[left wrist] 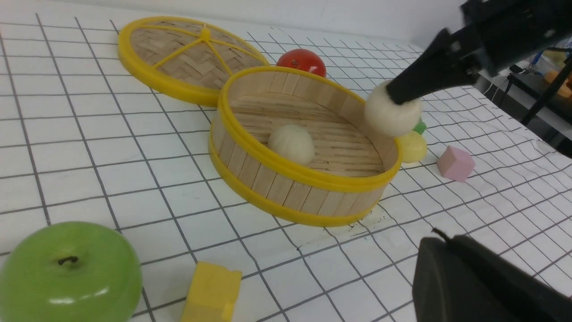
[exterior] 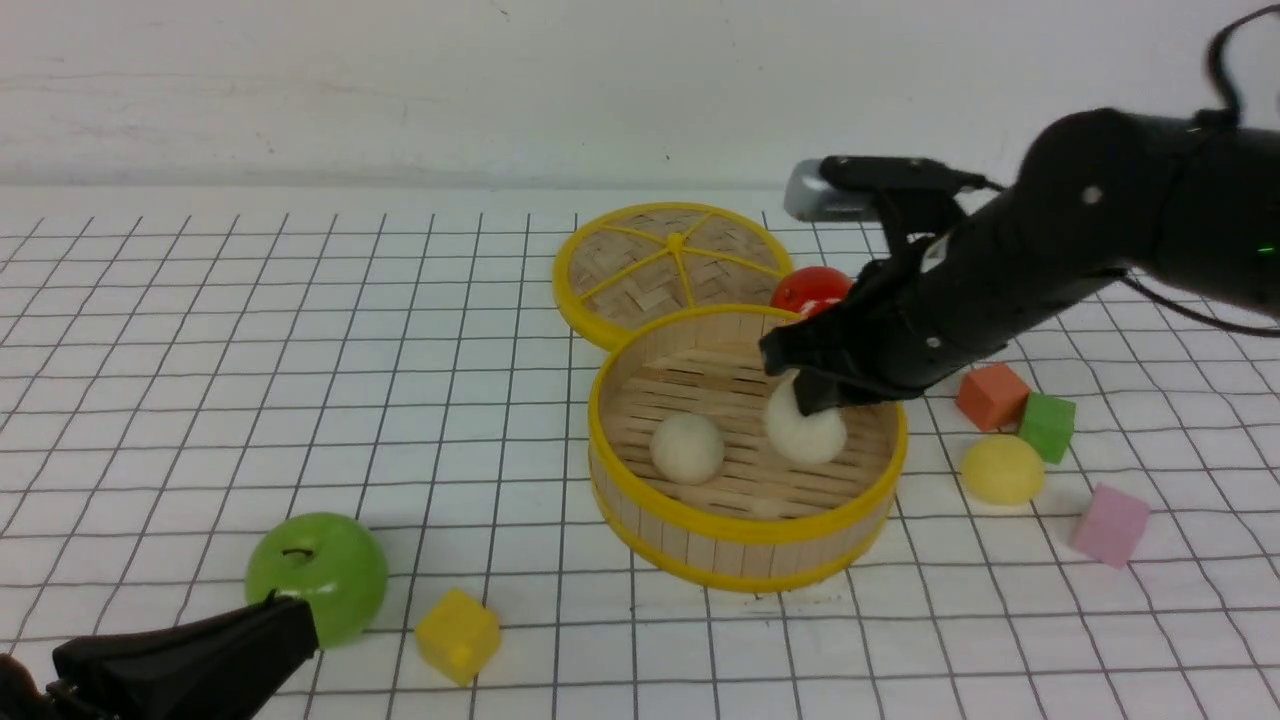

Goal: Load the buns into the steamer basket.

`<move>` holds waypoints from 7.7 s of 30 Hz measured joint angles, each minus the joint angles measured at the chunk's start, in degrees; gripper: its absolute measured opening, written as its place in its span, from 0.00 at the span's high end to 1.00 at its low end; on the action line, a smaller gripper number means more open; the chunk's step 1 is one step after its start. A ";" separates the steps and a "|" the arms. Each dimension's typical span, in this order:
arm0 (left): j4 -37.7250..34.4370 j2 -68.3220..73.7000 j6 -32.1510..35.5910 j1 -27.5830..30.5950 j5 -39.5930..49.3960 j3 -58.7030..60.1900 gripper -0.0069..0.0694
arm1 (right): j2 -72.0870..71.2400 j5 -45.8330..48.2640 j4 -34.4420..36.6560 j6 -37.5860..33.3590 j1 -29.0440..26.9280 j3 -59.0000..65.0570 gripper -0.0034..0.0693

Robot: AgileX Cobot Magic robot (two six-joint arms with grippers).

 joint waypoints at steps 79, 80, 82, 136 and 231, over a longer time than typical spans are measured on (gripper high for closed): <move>0.00 0.00 0.00 0.00 -0.05 0.00 0.89 | 0.04 -3.11 -1.54 -2.17 -4.70 -3.26 0.95; 0.00 0.00 0.00 0.00 -0.05 0.00 0.89 | 2.93 -5.12 -0.55 -2.48 -3.59 -4.77 0.95; 0.00 0.00 0.00 0.00 -0.05 0.00 0.89 | 4.71 -6.72 -0.15 -2.57 -3.04 -5.75 0.94; -0.04 0.00 0.00 0.00 0.01 0.00 0.82 | -50.78 26.29 -9.69 3.43 -3.90 28.47 0.98; 19.29 -28.79 -23.26 27.60 20.50 16.49 0.93 | -103.52 -15.40 -13.45 0.21 -18.30 80.64 0.90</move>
